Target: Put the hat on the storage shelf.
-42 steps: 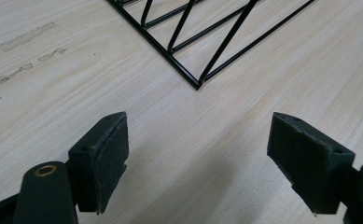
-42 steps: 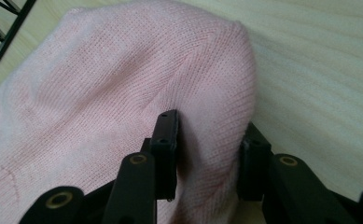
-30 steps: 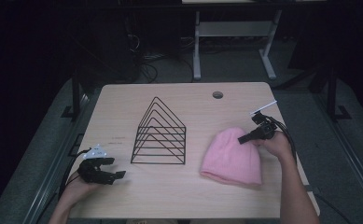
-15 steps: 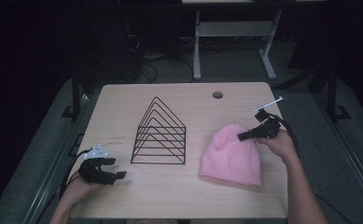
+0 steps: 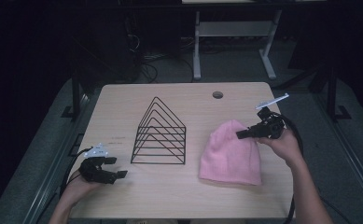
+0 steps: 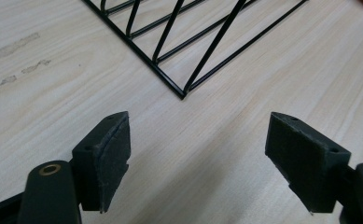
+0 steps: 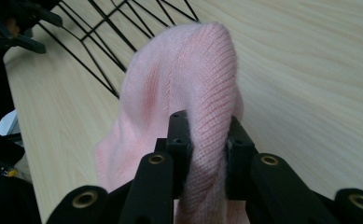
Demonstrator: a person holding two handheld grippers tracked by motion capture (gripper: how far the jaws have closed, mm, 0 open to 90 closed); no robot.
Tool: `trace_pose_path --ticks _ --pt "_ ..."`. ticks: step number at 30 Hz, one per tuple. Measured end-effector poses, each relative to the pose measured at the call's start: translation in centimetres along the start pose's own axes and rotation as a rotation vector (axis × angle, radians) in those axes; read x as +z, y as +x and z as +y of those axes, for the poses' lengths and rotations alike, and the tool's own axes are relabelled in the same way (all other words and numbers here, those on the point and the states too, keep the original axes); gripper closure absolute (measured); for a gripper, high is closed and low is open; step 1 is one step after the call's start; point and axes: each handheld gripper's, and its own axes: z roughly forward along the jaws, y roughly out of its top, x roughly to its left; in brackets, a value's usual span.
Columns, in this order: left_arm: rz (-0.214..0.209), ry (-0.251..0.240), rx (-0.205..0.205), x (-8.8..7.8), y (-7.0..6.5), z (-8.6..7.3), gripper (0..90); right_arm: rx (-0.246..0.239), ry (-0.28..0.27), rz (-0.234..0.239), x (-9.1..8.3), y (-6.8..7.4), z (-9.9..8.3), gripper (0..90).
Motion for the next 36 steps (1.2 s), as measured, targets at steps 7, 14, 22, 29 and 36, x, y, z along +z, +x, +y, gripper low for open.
trace_pose_path --ticks 7,14,22,29,36 --pt "-0.024 -0.021 -0.002 -0.9 0.1 0.8 22.6 -0.056 -0.029 0.008 -1.4 2.0 0.8 76.6" --pt "-0.026 -0.028 0.02 -2.3 0.2 1.6 22.7 -0.113 -0.051 -0.007 -2.8 4.0 2.1 76.8" --pt "-0.044 -0.046 0.035 -3.5 0.3 2.7 22.6 -0.165 -0.072 -0.03 -4.2 6.1 3.8 76.9" --pt "-0.058 -0.044 0.051 -4.3 0.1 4.0 22.6 -0.203 -0.101 -0.028 -5.4 7.5 5.4 76.9" --pt "-0.069 -0.053 0.085 -5.1 -0.3 5.8 22.6 -0.236 -0.109 -0.031 -6.0 9.0 6.8 76.9"
